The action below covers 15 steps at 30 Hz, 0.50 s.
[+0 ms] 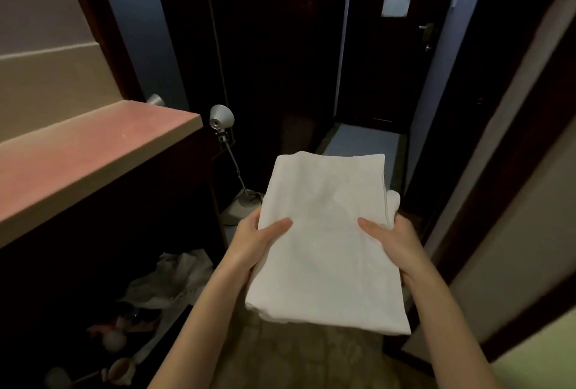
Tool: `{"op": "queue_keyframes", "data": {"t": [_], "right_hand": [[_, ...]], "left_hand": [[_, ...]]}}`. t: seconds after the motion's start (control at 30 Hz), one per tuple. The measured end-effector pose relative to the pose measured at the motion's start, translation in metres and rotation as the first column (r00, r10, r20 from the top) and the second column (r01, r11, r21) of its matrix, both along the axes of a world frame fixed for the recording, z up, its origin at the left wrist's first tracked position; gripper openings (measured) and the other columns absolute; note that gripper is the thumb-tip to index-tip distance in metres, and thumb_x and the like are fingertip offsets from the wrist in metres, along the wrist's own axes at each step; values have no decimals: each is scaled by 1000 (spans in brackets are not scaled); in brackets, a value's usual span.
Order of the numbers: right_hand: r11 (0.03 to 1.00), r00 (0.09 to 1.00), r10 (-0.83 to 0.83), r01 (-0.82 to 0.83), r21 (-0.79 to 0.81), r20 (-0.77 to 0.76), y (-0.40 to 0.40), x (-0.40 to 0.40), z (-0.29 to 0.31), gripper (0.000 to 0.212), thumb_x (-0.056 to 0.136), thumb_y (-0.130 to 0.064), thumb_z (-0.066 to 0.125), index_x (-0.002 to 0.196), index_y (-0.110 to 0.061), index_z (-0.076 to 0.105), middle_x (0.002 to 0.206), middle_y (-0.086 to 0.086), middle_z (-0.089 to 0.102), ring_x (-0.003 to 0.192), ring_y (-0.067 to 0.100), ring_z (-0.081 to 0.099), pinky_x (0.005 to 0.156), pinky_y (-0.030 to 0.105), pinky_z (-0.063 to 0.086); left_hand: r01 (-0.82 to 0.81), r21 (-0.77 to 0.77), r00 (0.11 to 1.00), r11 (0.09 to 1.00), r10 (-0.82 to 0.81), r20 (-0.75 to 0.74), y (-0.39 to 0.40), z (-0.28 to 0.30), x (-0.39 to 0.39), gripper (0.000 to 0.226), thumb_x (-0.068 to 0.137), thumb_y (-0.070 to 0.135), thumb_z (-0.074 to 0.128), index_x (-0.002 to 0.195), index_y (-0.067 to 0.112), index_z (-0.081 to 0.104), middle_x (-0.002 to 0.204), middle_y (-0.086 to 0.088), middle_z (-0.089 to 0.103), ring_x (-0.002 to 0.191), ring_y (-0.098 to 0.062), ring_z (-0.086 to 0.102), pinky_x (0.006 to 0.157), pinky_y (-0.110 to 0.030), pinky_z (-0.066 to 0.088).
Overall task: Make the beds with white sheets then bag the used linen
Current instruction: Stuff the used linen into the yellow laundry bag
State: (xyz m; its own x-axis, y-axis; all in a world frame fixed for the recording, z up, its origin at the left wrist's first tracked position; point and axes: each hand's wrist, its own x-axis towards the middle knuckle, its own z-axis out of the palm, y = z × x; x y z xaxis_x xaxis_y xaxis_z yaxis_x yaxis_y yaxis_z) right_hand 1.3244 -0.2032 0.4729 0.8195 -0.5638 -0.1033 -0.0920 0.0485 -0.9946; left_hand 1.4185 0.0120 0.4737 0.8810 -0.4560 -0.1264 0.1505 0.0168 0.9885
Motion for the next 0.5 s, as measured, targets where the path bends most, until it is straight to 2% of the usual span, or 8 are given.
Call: {"op": "queue_keyframes", "data": {"t": [0.1,0.2,0.3,0.4,0.5], "right_hand": [[1000,1000,-1,1,-24,-4,-21,63,-10,22,88,-8,67,108,-13,60,90,-5,66,79,11,63,58,16,51],[997,997,-70,70,-18,-10,-42,124,-20,29,87,-6,66,116,-8,60,98,3,66,84,17,63,68,26,50],[993,993,-118,118,8,-20,-64,184,-24,26,88,-2,65,112,-10,61,100,5,66,81,13,63,66,22,51],[985,985,-170,170,9,-8,-89,242,-26,25,89,-1,63,110,-13,59,94,-3,65,79,8,61,61,13,51],[979,979,-202,202,-10,-29,-118,292,-25,27,89,-3,64,114,-12,59,96,-1,65,83,12,62,70,23,50]], "left_hand": [[17,-4,1000,1000,-17,-3,-21,-9,64,34,88,15,69,120,22,62,107,-3,73,93,-26,71,83,-44,58],[41,-6,999,999,-41,-22,-48,-14,130,31,88,10,67,118,18,62,104,-3,74,88,-22,73,68,-31,59],[101,12,994,995,-101,-48,-76,-10,200,31,88,7,67,118,15,62,105,-5,74,87,-21,73,62,-25,57],[152,3,988,988,-152,-29,-110,-8,271,30,88,4,65,116,16,62,108,-7,72,88,-20,72,62,-23,57],[177,-2,983,984,-177,-39,-147,-12,327,31,88,2,65,117,14,62,108,-8,72,88,-19,72,62,-22,56]]}}
